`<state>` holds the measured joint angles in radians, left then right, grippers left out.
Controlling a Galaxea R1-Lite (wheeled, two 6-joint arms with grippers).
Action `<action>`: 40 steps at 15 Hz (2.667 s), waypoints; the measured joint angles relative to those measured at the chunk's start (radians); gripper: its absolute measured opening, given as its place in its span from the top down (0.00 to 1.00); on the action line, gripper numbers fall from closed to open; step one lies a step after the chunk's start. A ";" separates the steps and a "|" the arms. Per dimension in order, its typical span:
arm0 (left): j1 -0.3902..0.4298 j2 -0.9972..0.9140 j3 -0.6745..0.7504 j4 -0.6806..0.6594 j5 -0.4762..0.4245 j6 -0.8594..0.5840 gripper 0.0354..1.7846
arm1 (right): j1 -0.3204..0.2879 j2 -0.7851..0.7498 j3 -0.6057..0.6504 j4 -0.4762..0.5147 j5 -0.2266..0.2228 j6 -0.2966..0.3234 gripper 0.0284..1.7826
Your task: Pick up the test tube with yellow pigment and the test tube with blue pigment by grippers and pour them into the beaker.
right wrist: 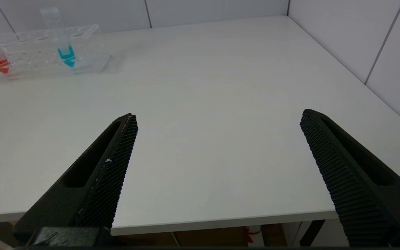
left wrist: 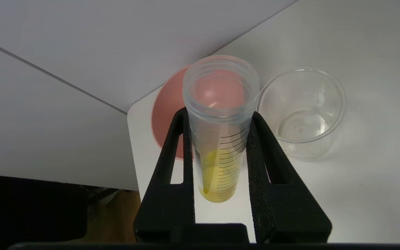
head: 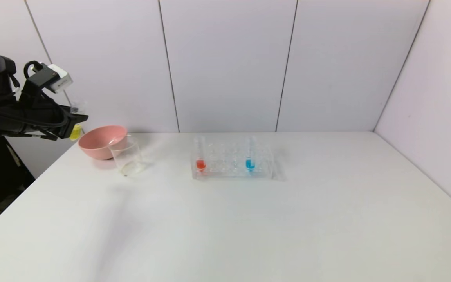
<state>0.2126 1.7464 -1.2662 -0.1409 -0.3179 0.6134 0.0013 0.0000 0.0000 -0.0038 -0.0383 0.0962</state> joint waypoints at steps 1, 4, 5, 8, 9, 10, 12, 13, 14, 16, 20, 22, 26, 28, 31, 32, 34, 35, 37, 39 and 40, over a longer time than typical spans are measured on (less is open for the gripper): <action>0.002 0.004 -0.026 0.032 -0.004 0.031 0.76 | 0.000 0.000 0.000 0.000 0.000 0.000 0.04; 0.009 0.009 -0.093 0.135 -0.006 0.100 0.76 | 0.000 0.000 0.000 0.000 0.000 0.000 0.04; 0.009 0.010 -0.107 0.139 -0.008 0.101 0.76 | 0.000 0.000 0.000 0.000 0.000 0.000 0.04; 0.010 0.012 -0.117 0.140 -0.008 0.096 0.76 | -0.002 0.000 0.000 0.000 0.000 0.000 0.04; 0.010 0.013 -0.118 0.141 -0.010 0.093 0.76 | -0.002 0.000 0.000 0.000 0.000 0.000 0.04; 0.010 0.014 -0.119 0.141 -0.010 0.090 0.76 | -0.002 0.000 0.000 0.000 0.000 0.000 0.04; 0.010 0.014 -0.119 0.147 -0.011 0.088 0.76 | -0.002 0.000 0.000 0.000 0.000 0.000 0.04; 0.012 0.014 -0.119 0.149 -0.010 0.084 0.76 | -0.001 0.000 0.000 0.000 0.000 0.000 0.04; 0.015 0.014 -0.119 0.154 -0.013 0.080 0.76 | -0.001 0.000 0.000 0.000 0.000 0.000 0.04; 0.017 0.013 -0.128 0.152 -0.019 0.065 0.76 | -0.002 0.000 0.000 0.000 0.000 0.000 0.04; 0.030 0.005 -0.124 0.165 -0.033 0.065 0.76 | -0.002 0.000 0.000 0.000 0.000 0.000 0.04; 0.031 0.007 -0.127 0.165 -0.040 0.067 0.76 | -0.002 0.000 0.000 0.000 0.000 0.000 0.04; 0.031 0.010 -0.149 0.231 -0.051 0.079 0.76 | -0.001 0.000 0.000 0.000 0.000 0.000 0.04; 0.030 0.015 -0.187 0.319 -0.052 0.118 0.76 | -0.001 0.000 0.000 0.000 0.000 0.000 0.04; 0.030 0.026 -0.281 0.503 -0.071 0.179 0.76 | -0.001 0.000 0.000 0.000 0.000 0.000 0.04; 0.034 0.030 -0.312 0.577 -0.074 0.212 0.76 | -0.002 0.000 0.000 0.000 0.000 0.000 0.04; 0.045 0.047 -0.388 0.697 -0.074 0.288 0.76 | -0.001 0.000 0.000 0.000 0.000 0.000 0.04; 0.049 0.067 -0.441 0.754 -0.075 0.333 0.76 | -0.001 0.000 0.000 0.000 0.000 0.000 0.04; 0.053 0.119 -0.550 0.844 -0.076 0.422 0.76 | -0.001 0.000 0.000 0.000 0.000 0.000 0.04; 0.058 0.186 -0.654 0.911 -0.075 0.520 0.76 | -0.002 0.000 0.000 0.000 0.000 0.000 0.04; 0.058 0.214 -0.685 0.924 -0.073 0.562 0.76 | -0.002 0.000 0.000 0.000 0.000 0.000 0.04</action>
<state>0.2706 1.9609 -1.9513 0.7832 -0.3911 1.1753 -0.0004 0.0000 0.0000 -0.0038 -0.0379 0.0962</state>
